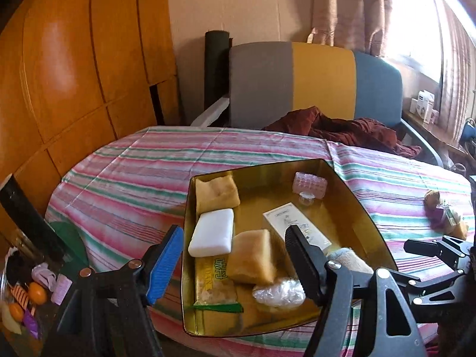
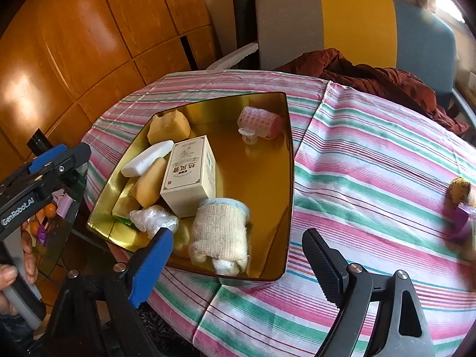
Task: Organize objects
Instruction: 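Move both tools back toward the remaining items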
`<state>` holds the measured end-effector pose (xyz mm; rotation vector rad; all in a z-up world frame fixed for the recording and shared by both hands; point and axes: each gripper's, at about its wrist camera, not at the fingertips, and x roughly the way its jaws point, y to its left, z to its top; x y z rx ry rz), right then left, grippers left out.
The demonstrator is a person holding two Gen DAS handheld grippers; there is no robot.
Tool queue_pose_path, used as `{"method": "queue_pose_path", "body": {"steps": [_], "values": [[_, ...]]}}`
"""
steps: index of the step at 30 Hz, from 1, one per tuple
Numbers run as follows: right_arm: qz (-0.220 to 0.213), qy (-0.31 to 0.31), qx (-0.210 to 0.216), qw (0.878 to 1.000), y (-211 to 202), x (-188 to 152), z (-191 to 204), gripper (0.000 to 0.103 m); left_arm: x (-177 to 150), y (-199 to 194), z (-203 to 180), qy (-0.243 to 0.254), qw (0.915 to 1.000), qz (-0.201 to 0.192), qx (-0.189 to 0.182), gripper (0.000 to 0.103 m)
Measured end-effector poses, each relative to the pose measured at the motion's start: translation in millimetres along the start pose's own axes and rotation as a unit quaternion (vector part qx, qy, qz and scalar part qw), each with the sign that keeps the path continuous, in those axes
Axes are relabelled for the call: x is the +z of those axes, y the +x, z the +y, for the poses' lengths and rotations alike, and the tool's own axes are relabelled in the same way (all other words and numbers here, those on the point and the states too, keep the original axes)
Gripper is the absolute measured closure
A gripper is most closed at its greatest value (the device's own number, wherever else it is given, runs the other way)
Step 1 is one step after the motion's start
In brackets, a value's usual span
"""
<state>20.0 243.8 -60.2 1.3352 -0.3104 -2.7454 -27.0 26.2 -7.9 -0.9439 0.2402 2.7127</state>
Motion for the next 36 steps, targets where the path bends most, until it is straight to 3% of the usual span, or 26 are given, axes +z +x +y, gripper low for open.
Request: {"method": "queue_pose_path", "body": {"steps": [11, 21, 29, 36], "values": [[-0.009, 0.028, -0.013, 0.999, -9.4, -3.0, -25.8, 0.013, 5.2, -11.9, -27.1, 0.038, 0.9990, -0.015, -0.019, 0.031], [-0.024, 0.067, -0.049, 0.996, -25.8, -4.9, -70.2, 0.012, 7.0, -15.8, -53.4, 0.071, 0.9964, -0.017, -0.044, 0.031], [-0.021, 0.114, -0.101, 0.988, -47.9, -15.2, -128.3, 0.012, 9.3, -13.9, -82.4, 0.103, 0.9910, -0.014, -0.084, 0.031], [-0.017, 0.193, -0.155, 0.969, -85.7, -38.1, -205.9, 0.012, 12.5, -13.1, -124.9, 0.148, 0.9780, -0.010, -0.147, 0.031]]}}
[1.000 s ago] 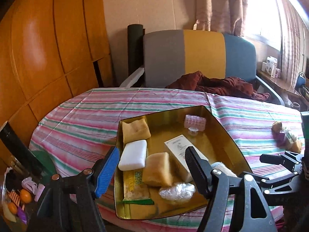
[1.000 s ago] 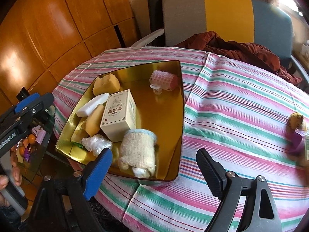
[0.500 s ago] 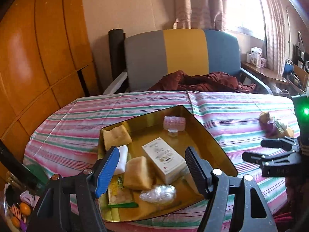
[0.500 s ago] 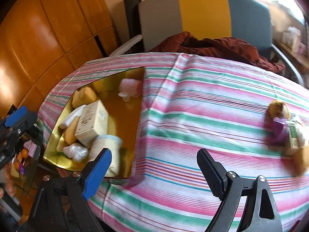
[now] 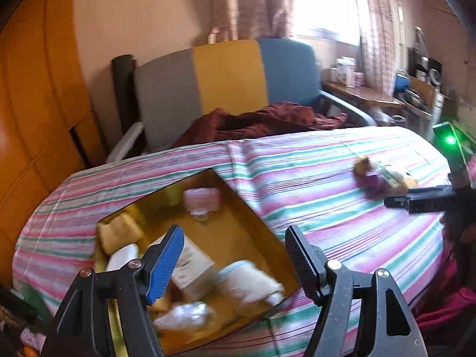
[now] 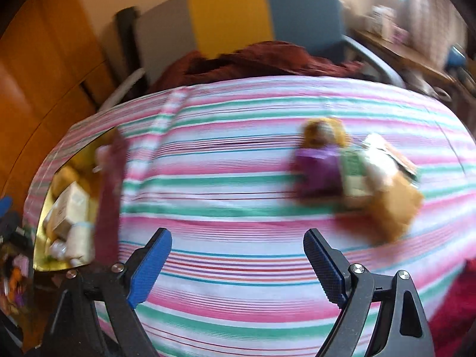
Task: Organize objects
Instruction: 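Move both tools back toward the remaining items, then grasp the purple packet with the left tool while the right tool grasps the yellow sponge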
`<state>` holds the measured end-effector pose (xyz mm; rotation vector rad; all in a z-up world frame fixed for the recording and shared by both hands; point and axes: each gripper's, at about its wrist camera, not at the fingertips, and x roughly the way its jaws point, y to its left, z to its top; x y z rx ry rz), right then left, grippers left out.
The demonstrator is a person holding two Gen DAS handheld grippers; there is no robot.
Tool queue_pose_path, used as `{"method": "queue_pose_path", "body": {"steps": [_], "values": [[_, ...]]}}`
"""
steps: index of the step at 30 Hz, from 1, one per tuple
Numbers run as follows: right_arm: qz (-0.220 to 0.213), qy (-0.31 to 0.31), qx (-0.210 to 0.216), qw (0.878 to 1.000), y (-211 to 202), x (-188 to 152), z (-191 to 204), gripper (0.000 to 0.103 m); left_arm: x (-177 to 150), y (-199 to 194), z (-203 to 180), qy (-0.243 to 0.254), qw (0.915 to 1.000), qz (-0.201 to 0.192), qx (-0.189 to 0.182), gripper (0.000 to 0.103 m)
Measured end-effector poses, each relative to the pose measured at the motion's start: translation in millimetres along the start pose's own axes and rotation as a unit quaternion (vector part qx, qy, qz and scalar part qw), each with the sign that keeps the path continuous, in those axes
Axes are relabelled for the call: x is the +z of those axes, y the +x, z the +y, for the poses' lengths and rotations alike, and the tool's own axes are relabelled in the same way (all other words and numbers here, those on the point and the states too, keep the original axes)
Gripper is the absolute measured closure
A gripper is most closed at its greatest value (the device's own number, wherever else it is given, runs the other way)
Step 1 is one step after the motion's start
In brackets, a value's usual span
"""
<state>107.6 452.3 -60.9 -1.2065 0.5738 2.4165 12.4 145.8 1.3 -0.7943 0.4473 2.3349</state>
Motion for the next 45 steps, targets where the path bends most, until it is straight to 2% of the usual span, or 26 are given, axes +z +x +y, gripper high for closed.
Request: {"method": "queue_pose_path", "body": {"steps": [8, 12, 16, 20, 26, 36, 45], "values": [[-0.017, 0.083, -0.067, 0.994, -23.5, 9.7, -92.8, 0.012, 21.7, 25.6, -46.8, 0.033, 0.9963, 0.020, -0.077, 0.031], [-0.021, 0.113, -0.087, 0.990, -22.0, 15.9, -128.1, 0.012, 33.8, 46.5, -68.6, 0.027, 0.9913, 0.045, -0.121, 0.031], [-0.025, 0.139, -0.087, 0.986, -14.5, 16.7, -149.5, 0.012, 46.8, 72.9, -95.4, 0.027, 0.9855, 0.071, -0.151, 0.032], [-0.022, 0.161, -0.073, 0.984, -8.9, 10.4, -159.8, 0.012, 56.0, 101.0, -121.1, 0.012, 0.9762, 0.104, -0.190, 0.032], [-0.019, 0.172, -0.066, 0.983, -7.8, 8.8, -162.7, 0.012, 66.7, 153.2, -162.9, -0.025, 0.9549, 0.152, -0.254, 0.033], [0.006, 0.178, -0.050, 0.983, -0.1, 7.3, -164.9, 0.012, 83.2, 218.1, -203.1, -0.088, 0.9259, 0.209, -0.302, 0.035], [-0.002, 0.175, -0.036, 0.984, 7.5, 9.3, -163.0, 0.012, 87.9, 252.8, -235.2, -0.098, 0.9211, 0.229, -0.299, 0.035]]}}
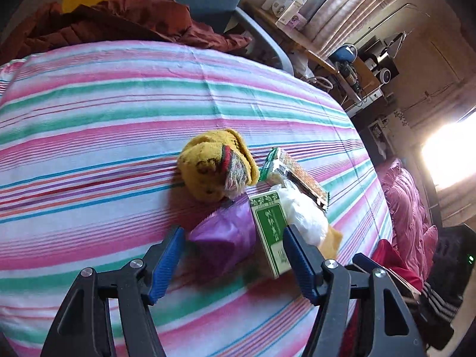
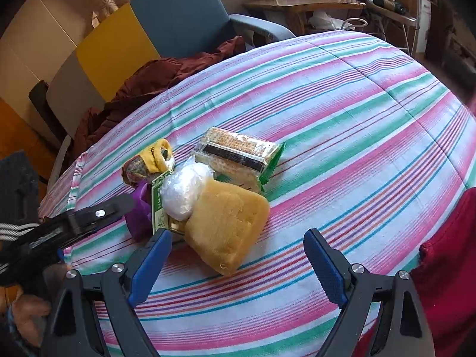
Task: Organize objects
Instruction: 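Grasp the purple packet with the left tool while the right tool grasps the yellow sponge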
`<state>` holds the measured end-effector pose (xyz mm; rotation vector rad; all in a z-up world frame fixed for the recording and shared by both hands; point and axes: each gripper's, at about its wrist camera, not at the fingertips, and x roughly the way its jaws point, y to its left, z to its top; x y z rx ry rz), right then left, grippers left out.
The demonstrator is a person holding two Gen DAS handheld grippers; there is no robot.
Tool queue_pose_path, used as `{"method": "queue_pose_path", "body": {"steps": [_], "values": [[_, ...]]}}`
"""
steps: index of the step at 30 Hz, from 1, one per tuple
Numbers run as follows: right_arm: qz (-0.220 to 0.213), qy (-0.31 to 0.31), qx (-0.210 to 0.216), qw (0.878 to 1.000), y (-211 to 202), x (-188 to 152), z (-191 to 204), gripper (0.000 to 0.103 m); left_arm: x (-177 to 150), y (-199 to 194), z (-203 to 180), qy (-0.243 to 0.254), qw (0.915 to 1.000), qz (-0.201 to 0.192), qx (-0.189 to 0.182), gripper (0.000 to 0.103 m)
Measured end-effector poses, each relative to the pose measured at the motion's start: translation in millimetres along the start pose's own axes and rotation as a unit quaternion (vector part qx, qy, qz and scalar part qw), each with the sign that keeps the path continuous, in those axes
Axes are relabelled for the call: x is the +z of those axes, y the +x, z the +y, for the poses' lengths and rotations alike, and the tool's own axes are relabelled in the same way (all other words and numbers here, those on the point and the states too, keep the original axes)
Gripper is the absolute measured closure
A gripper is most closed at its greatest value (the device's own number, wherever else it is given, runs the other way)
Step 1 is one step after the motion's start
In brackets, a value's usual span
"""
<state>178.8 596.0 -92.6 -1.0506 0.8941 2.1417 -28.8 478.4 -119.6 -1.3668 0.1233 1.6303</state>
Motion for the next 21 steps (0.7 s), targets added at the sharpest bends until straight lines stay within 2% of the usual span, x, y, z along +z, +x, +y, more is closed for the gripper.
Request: {"method": "queue_pose_path", "body": {"steps": [2, 3, 4, 7, 14, 16, 17, 21], "values": [[-0.002, -0.005, 0.006, 1.000, 4.5, 0.6, 3.4, 0.012, 1.2, 8.2, 5.0, -0.003, 1.0000, 0.005, 0.007, 0.050], [-0.004, -0.008, 0.008, 1.000, 7.0, 1.1, 5.5, 0.012, 0.2, 10.4, 9.6, -0.009, 0.9999, 0.010, 0.000, 0.057], [-0.006, -0.010, 0.010, 1.000, 9.4, 1.5, 6.7, 0.012, -2.4, 8.8, 15.6, -0.014, 0.9998, 0.007, -0.010, 0.060], [-0.011, -0.017, 0.013, 1.000, 16.3, 1.1, 9.8, 0.012, -11.7, -1.8, 24.1, -0.010, 0.9998, 0.005, -0.016, 0.060], [-0.014, -0.019, -0.002, 1.000, 31.4, 4.4, 8.0, 0.015, -48.9, -34.0, 36.4, 0.036, 0.9993, -0.001, 0.008, 0.060], [-0.007, -0.023, -0.003, 1.000, 36.9, 5.4, 8.0, 0.019, -61.4, -42.2, 36.5, 0.055, 0.9982, -0.007, 0.021, 0.060], [0.000, -0.025, -0.001, 1.000, 39.8, 5.4, 8.1, 0.025, -66.3, -45.5, 36.6, 0.062, 0.9977, -0.011, 0.026, 0.060], [0.011, -0.036, -0.007, 0.999, 41.8, 6.9, 10.1, 0.039, -78.1, -54.5, 43.9, 0.059, 0.9976, -0.014, 0.033, 0.060]]}}
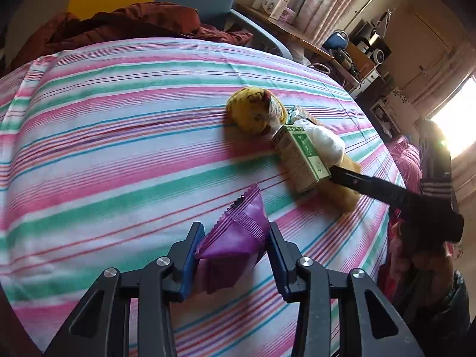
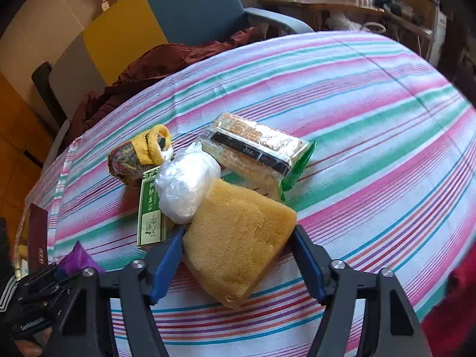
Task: Organize objects
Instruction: 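Grasp the purple packet with the left tool while the right tool grasps the yellow sponge, then carry the purple packet and yellow sponge over the gold tray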
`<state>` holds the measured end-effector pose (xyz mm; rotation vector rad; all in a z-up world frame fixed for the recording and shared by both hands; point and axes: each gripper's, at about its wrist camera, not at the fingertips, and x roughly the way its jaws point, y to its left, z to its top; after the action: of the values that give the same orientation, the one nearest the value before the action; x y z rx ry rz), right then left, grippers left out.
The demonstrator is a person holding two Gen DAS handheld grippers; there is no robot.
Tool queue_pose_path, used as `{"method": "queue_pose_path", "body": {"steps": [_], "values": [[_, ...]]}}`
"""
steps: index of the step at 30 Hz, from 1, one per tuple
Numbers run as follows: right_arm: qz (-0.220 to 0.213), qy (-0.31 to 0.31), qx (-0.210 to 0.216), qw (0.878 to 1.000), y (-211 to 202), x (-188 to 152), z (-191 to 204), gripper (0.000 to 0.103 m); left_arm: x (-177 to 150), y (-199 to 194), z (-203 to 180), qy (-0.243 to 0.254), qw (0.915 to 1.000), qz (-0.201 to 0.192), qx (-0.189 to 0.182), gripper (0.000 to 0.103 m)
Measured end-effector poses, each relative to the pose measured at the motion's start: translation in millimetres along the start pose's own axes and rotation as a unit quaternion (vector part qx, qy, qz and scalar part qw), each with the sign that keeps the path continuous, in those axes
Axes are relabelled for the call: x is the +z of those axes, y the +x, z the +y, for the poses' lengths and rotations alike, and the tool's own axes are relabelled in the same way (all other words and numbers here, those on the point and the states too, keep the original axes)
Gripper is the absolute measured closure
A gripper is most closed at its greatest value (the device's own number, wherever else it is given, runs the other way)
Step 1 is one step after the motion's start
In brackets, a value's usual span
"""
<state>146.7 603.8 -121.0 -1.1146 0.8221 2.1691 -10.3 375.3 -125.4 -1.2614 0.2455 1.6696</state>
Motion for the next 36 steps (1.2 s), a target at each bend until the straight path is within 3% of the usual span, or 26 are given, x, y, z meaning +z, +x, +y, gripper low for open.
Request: {"method": "queue_pose_path", "body": {"steps": [8, 11, 15, 18, 21, 30, 36], "values": [[0.015, -0.027, -0.056, 0.998, -17.7, 0.3, 1.7, 0.044, -17.9, -26.2, 4.6, -0.002, 0.9997, -0.015, 0.018, 0.061], [-0.007, -0.025, -0.079, 0.997, -29.6, 3.4, -2.5, 0.044, -21.0, -36.9, 1.7, -0.001, 0.9994, -0.027, 0.022, 0.061], [-0.062, -0.036, -0.065, 0.995, -52.9, 5.7, 3.4, 0.044, -27.1, -61.5, 4.0, -0.007, 0.9983, -0.049, 0.030, 0.061], [-0.102, -0.065, -0.041, 0.992, -69.9, 4.5, 20.5, 0.044, -33.7, -84.0, 10.3, -0.014, 0.9969, -0.069, 0.036, 0.061], [-0.111, -0.097, -0.010, 0.989, -76.0, -0.6, 45.4, 0.044, -42.1, -109.6, 23.1, -0.031, 0.9948, -0.089, 0.039, 0.061], [-0.085, -0.191, 0.086, 0.974, -84.9, -44.1, 142.8, 0.043, -78.5, -188.8, 91.6, -0.115, 0.9800, -0.148, 0.066, 0.061], [-0.052, -0.251, 0.172, 0.951, -79.6, -83.5, 232.0, 0.043, -94.6, -228.4, 136.5, -0.164, 0.9649, -0.186, 0.086, 0.061]]}}
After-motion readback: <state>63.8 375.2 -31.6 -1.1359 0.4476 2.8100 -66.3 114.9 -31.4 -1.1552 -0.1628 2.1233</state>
